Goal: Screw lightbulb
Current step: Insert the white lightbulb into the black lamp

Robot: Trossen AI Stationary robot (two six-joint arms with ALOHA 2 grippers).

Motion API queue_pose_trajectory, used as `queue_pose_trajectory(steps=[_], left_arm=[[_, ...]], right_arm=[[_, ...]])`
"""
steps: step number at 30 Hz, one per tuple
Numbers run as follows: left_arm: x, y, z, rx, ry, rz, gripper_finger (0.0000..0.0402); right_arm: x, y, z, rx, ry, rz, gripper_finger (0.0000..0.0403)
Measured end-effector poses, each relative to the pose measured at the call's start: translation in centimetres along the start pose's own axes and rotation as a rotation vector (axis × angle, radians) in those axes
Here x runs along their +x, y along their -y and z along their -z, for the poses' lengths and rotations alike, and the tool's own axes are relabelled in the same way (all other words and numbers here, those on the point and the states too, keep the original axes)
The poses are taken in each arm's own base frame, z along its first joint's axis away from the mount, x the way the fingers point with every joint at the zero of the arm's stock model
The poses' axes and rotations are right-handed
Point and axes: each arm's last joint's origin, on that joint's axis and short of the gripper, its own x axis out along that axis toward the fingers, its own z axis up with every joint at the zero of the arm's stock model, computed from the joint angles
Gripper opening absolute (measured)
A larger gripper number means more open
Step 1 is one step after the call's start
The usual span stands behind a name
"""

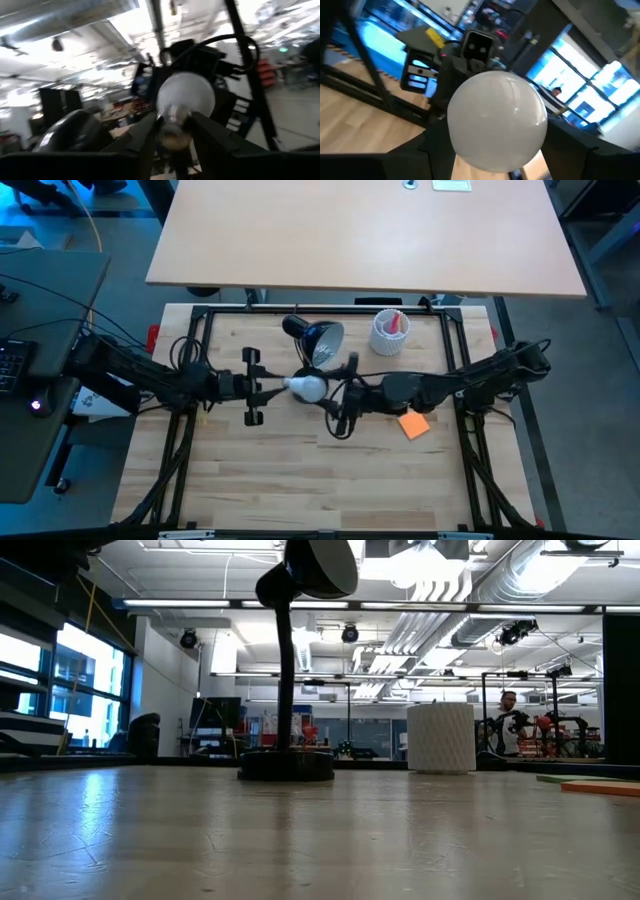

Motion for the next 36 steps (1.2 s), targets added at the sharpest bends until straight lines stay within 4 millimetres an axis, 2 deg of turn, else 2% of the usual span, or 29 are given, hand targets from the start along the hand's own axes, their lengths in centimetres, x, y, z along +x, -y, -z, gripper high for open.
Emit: queue_pose_trajectory(steps=[3, 7, 9, 13, 16, 20, 23, 27, 31, 36], left_arm=[[-0.1, -0.1, 0.3, -0.009, -0.044, -0.049, 0.0113], [-0.1, -0.1, 0.6, -0.014, -0.073, -0.064, 0.0113], [-0.1, -0.2, 0.6, -0.024, -0.081, -0.074, 0.0118], [-0.2, -0.6, 1.1, -0.026, -0.161, -0.149, 0.0149], [-0.6, -1.4, 1.5, -0.028, -0.267, -0.327, 0.0176], [-1.4, -3.0, 2.2, -0.029, -0.396, -0.489, 0.0205], [-2.2, -4.4, 3.0, -0.027, -0.508, -0.544, 0.0216], [-3.2, -6.5, 3.9, -0.074, -0.587, -0.574, 0.0217], [-3.5, -8.5, 4.3, -0.116, -0.577, -0.541, 0.0214], [-3.3, -10.3, 3.5, -0.112, -0.447, -0.466, 0.0214]], right_arm=[[-0.6, 0.6, -1.0, 0.024, 0.030, 0.034, 0.0236], [-0.9, -0.2, -0.7, -0.008, -0.022, 0.007, 0.0236], [-1.4, 0.0, -0.9, -0.028, -0.061, 0.063, 0.0236], [-2.9, 0.4, -1.4, -0.066, -0.200, 0.189, 0.0236], [-3.9, 0.5, -1.0, -0.068, -0.304, 0.200, 0.0236], [-5.0, 1.3, 0.5, -0.043, -0.405, 0.171, 0.0236], [-4.7, 1.5, 3.1, -0.008, -0.407, 0.126, 0.0236], [-3.8, 2.5, 5.8, 0.038, -0.367, 0.231, 0.0236], [-3.1, 3.5, 6.7, 0.063, -0.267, 0.281, 0.0236], [-2.6, 5.0, 7.6, 0.156, -0.245, 0.316, 0.0236]])
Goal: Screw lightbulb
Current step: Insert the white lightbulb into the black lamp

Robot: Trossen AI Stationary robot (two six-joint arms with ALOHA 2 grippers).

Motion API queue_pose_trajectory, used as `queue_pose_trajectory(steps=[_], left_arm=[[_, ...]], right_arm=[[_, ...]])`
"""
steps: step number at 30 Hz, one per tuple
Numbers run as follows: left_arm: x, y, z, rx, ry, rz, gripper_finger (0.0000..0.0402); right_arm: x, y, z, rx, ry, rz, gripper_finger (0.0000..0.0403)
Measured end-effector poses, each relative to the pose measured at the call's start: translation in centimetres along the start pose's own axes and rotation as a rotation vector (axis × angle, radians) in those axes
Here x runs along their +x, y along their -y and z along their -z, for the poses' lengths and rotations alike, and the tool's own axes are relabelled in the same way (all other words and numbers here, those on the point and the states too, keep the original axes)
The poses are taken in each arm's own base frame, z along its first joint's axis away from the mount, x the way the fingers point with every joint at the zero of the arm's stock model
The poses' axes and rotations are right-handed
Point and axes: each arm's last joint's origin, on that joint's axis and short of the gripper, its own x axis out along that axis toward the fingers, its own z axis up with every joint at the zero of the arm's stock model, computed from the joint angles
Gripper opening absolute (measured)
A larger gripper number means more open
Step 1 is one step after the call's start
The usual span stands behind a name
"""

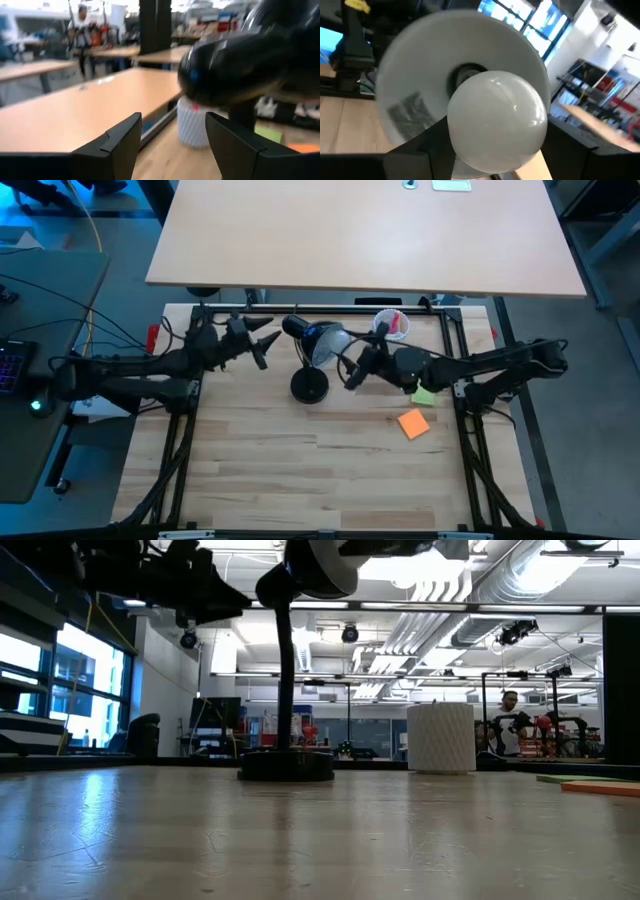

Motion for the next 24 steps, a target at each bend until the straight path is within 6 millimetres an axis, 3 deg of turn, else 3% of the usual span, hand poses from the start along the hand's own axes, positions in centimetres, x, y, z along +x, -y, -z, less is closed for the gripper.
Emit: queue_pose_trajectory(steps=[7, 16, 20, 24], left_arm=[[-0.1, 0.0, -1.3, -0.015, 0.141, 0.083, 0.0214], [1.4, 0.4, 0.2, 0.019, 0.080, 0.091, 0.0213], [2.0, 0.5, 0.5, 0.023, 0.096, 0.084, 0.0213], [2.1, 0.5, 0.5, 0.045, 0.112, 0.082, 0.0213]], right_arm=[[0.6, -1.4, 0.3, 0.076, 0.068, -0.132, 0.0236], [0.8, -3.7, 0.3, 0.106, 0.143, -0.198, 0.0236], [0.4, -3.7, -0.2, 0.094, 0.164, -0.189, 0.0236], [-0.1, -3.0, -1.0, 0.058, 0.111, -0.041, 0.0236]])
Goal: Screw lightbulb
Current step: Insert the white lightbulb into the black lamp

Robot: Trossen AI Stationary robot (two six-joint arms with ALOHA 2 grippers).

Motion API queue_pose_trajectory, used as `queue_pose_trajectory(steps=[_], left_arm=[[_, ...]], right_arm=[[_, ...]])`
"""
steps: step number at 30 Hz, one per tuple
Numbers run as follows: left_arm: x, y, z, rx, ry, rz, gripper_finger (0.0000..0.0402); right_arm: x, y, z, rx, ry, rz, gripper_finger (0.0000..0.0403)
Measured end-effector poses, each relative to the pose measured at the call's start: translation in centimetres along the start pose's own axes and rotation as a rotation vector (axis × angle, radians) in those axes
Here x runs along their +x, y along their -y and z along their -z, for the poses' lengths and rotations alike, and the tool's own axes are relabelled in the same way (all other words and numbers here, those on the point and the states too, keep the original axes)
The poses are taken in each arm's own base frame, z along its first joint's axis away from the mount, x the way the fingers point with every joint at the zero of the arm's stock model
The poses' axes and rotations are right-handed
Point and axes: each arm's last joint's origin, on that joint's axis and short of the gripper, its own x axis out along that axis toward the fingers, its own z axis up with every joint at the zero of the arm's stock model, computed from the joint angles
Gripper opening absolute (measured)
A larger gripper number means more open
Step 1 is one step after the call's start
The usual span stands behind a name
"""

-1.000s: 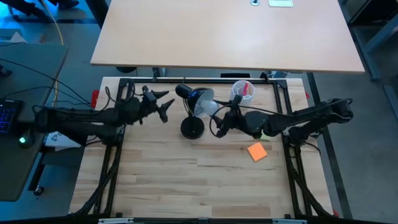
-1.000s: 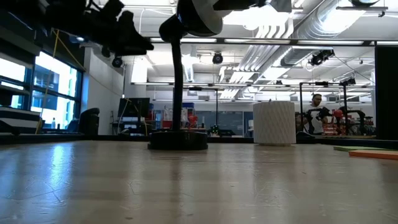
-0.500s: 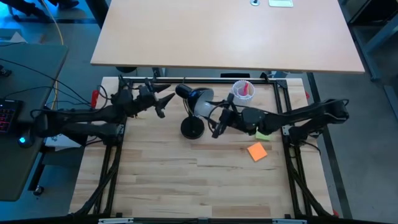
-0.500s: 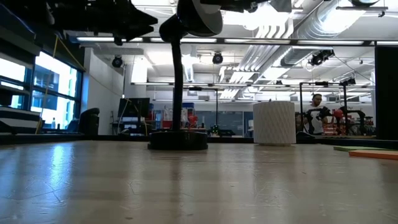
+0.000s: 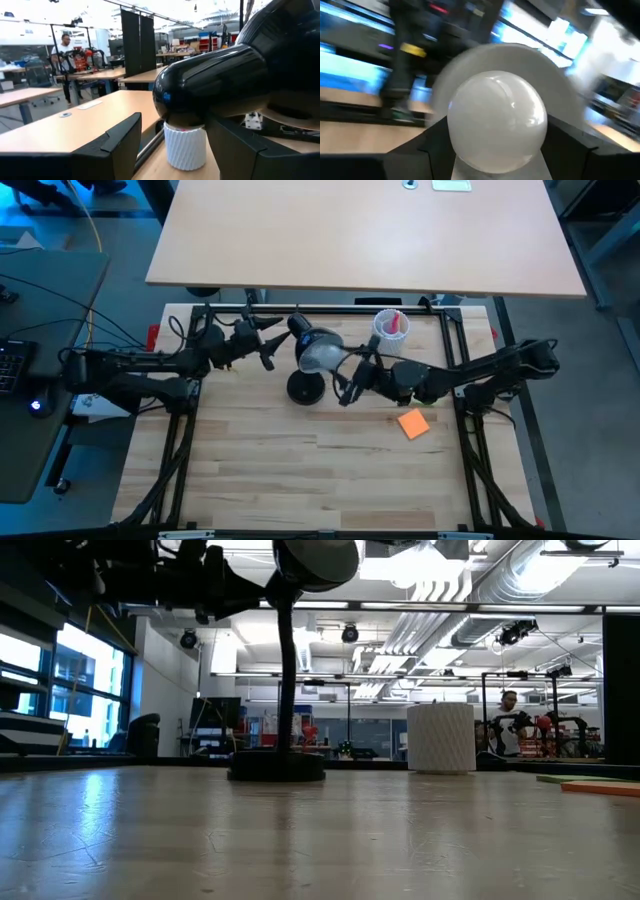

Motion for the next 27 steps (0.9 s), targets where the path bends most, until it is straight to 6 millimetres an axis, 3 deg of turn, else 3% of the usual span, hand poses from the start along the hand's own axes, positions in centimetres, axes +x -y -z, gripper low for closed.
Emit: queue_pose_trajectory(steps=[3, 7, 13, 17, 22, 27], left_arm=[[0.0, -0.2, -0.1, 0.018, 0.007, -0.019, 0.0213], [0.5, -1.9, -0.8, -0.084, 0.008, -0.098, 0.0213], [1.3, -4.6, -1.3, -0.155, -0.059, 0.030, 0.0213], [1.3, -5.8, -1.1, -0.163, -0.051, 0.101, 0.0213], [1.6, -6.2, -0.5, -0.192, -0.066, 0.147, 0.0213], [2.2, -6.1, 0.1, -0.186, -0.058, 0.184, 0.0213]], right_arm=[[0.1, 0.3, -1.0, -0.047, -0.066, 0.091, 0.0236], [1.0, -0.2, -2.3, -0.072, -0.188, 0.171, 0.0236], [3.8, -2.4, -2.6, -0.221, -0.300, 0.153, 0.0236], [5.5, -3.5, -2.8, -0.324, -0.352, 0.236, 0.0236], [6.9, -4.4, -2.9, -0.429, -0.404, 0.284, 0.0236], [6.9, -4.4, -2.6, -0.463, -0.444, 0.317, 0.0236]])
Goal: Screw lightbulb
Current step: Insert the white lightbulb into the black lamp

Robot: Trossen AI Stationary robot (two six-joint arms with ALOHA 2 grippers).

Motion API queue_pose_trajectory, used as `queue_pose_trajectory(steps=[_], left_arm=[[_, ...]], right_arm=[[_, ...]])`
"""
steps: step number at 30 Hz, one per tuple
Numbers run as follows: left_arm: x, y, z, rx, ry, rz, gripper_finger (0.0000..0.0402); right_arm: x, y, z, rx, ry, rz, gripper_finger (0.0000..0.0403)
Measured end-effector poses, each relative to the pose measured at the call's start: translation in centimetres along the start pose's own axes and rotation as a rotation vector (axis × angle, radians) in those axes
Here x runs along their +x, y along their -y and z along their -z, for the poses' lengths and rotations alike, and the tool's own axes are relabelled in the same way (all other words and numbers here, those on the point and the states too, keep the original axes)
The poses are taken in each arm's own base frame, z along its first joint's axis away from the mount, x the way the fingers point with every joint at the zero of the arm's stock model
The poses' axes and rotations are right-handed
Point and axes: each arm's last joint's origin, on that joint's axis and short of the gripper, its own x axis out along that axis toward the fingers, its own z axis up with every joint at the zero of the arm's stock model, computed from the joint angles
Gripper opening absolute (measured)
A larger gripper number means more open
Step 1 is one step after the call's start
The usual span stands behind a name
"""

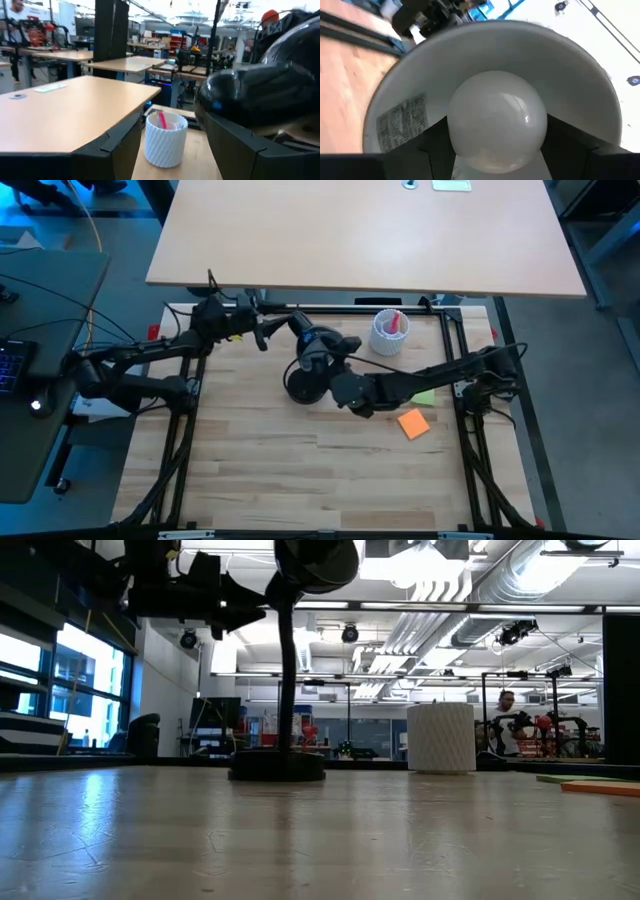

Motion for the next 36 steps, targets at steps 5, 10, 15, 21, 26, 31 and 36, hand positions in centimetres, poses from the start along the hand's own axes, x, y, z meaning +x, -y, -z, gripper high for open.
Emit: queue_pose_trajectory(steps=[5, 10, 15, 21, 26, 31, 36], left_arm=[[0.6, -0.3, 0.6, 0.003, 0.004, 0.012, 0.0213], [1.1, -0.3, 1.0, 0.022, 0.034, 0.122, 0.0213], [1.3, 0.6, 1.0, 0.050, 0.044, 0.247, 0.0213], [1.4, 2.1, 0.6, 0.175, 0.099, 0.354, 0.0203], [1.3, 3.5, 0.5, 0.215, 0.115, 0.403, 0.0175], [1.2, 5.0, 0.0, 0.275, 0.153, 0.442, 0.0148], [1.1, 5.7, 0.1, 0.337, 0.106, 0.315, 0.0125]], right_arm=[[0.2, 0.0, 0.4, -0.010, -0.020, -0.002, 0.0236], [0.6, 0.1, 0.7, -0.014, -0.038, -0.006, 0.0236], [0.9, 0.4, 0.8, 0.000, -0.038, -0.009, 0.0236], [0.6, 1.4, 0.8, 0.130, -0.026, -0.030, 0.0236], [0.1, 2.6, 0.9, 0.334, -0.024, -0.074, 0.0236], [0.4, 2.5, 1.1, 0.531, -0.030, -0.119, 0.0236], [0.8, 2.7, 1.3, 0.566, -0.044, -0.121, 0.0236]])
